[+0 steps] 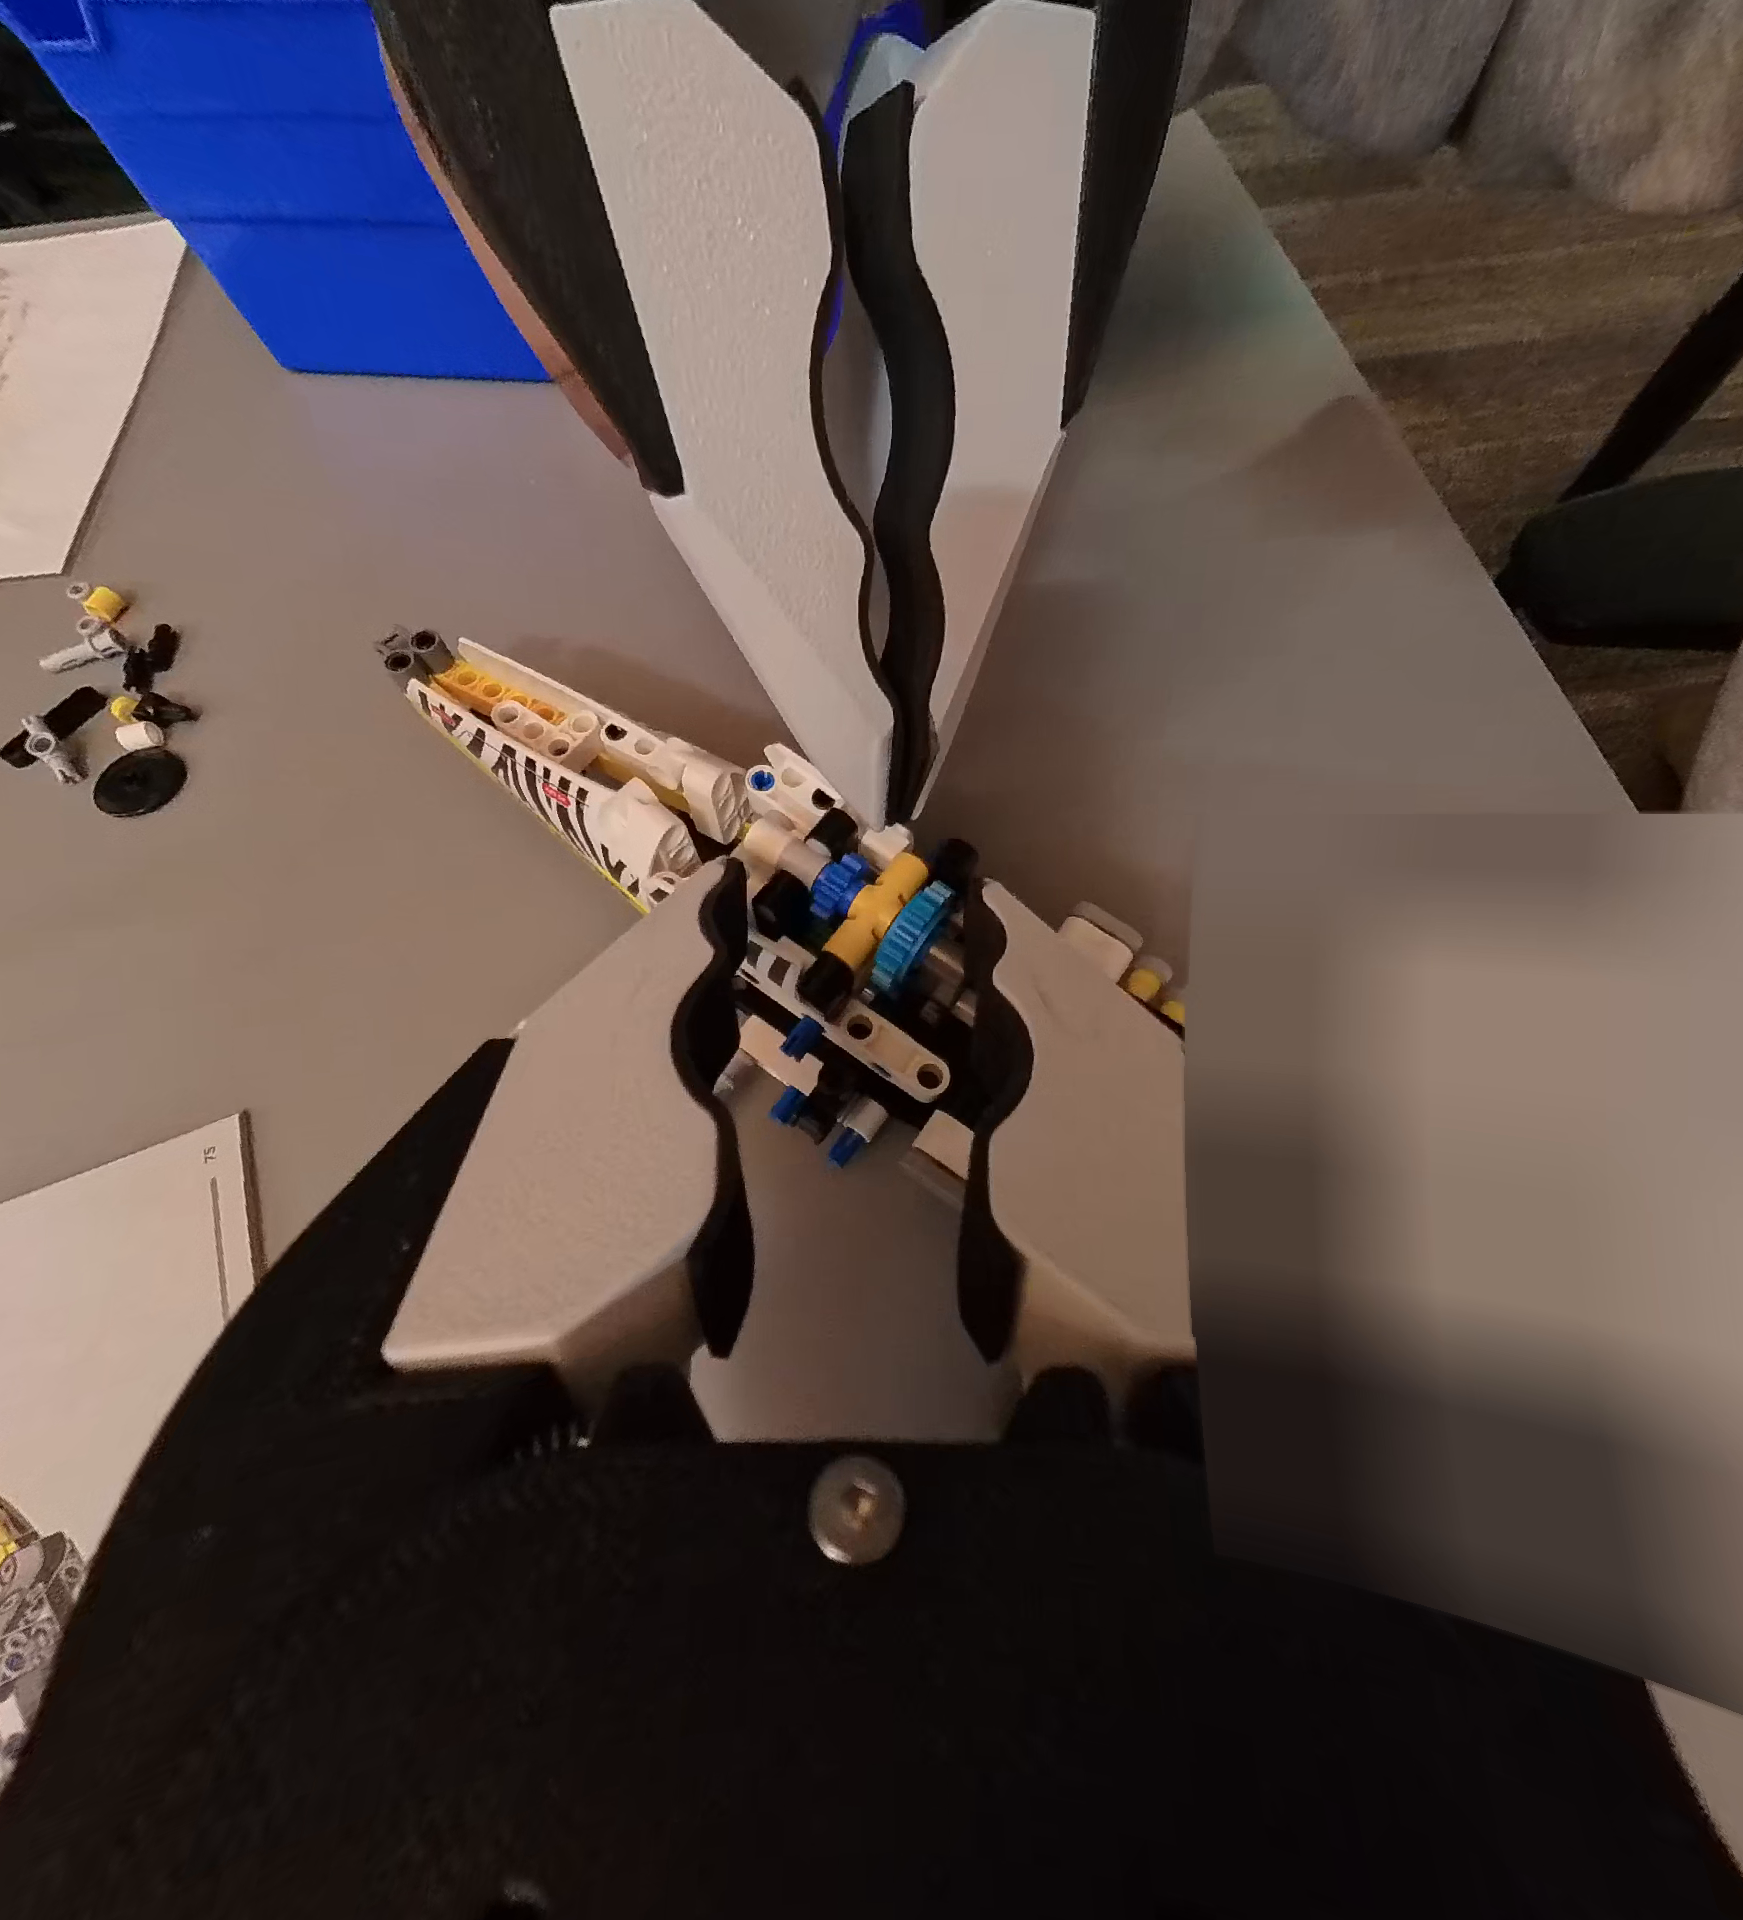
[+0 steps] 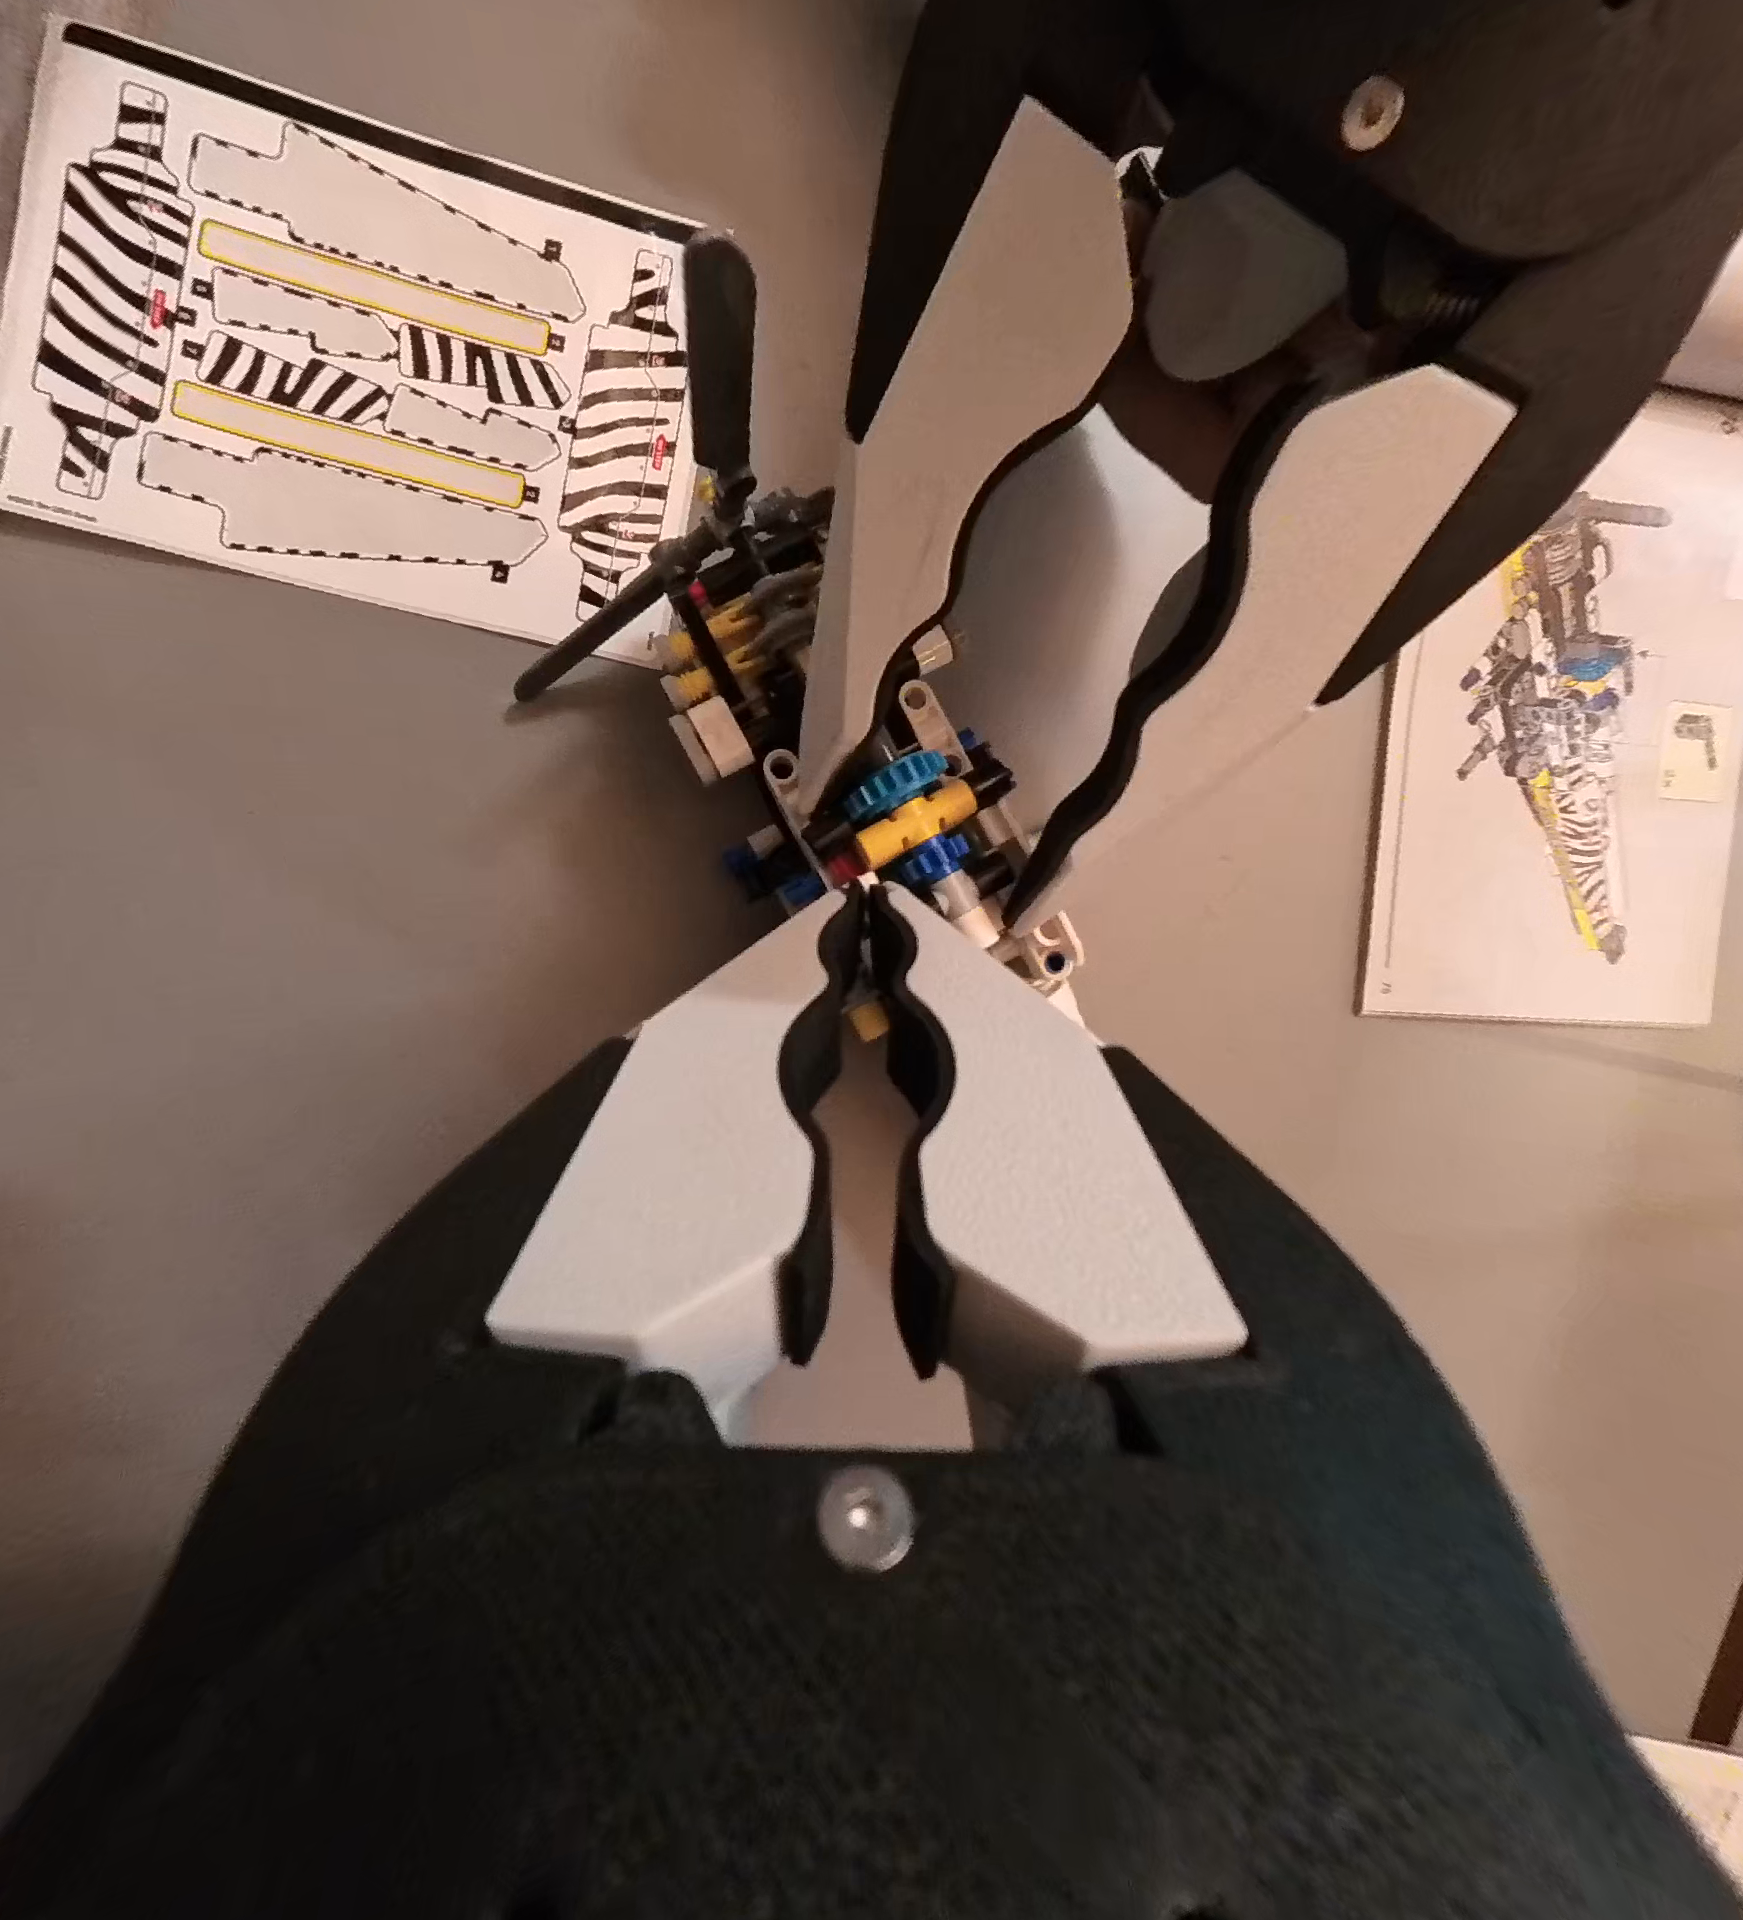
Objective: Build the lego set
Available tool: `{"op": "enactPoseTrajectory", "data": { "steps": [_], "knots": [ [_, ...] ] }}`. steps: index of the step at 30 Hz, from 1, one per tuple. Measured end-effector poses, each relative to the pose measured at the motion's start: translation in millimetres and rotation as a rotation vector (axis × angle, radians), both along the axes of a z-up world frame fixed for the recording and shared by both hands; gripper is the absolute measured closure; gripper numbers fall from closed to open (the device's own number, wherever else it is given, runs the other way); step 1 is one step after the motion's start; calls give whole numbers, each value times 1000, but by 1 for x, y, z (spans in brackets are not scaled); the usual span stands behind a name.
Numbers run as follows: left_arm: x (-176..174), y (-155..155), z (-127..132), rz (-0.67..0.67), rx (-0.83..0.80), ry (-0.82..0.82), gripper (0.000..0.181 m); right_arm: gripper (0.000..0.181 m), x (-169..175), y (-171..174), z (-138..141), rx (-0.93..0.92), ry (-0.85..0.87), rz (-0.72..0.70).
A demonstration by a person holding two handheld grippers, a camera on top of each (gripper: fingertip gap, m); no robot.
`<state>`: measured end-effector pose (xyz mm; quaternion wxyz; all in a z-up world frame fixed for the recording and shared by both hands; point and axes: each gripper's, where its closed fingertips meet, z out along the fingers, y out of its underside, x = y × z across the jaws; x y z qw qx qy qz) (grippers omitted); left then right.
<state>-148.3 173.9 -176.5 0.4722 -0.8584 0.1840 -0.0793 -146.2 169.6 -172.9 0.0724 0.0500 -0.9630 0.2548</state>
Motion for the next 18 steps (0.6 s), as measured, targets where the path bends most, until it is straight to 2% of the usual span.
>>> {"op": "enactPoseTrajectory", "data": {
  "steps": [8,11,18],
  "knots": [
    [0,0,0,-4,4,-8,143,181,1,0,1,-2,-23,16],
    [-3,-1,0,6,0,-11,142,181,8,-1,3,-14,-82,30],
    [0,0,0,4,2,-14,143,181,-3,5,5,-45,-15,-20]
  ]
}}
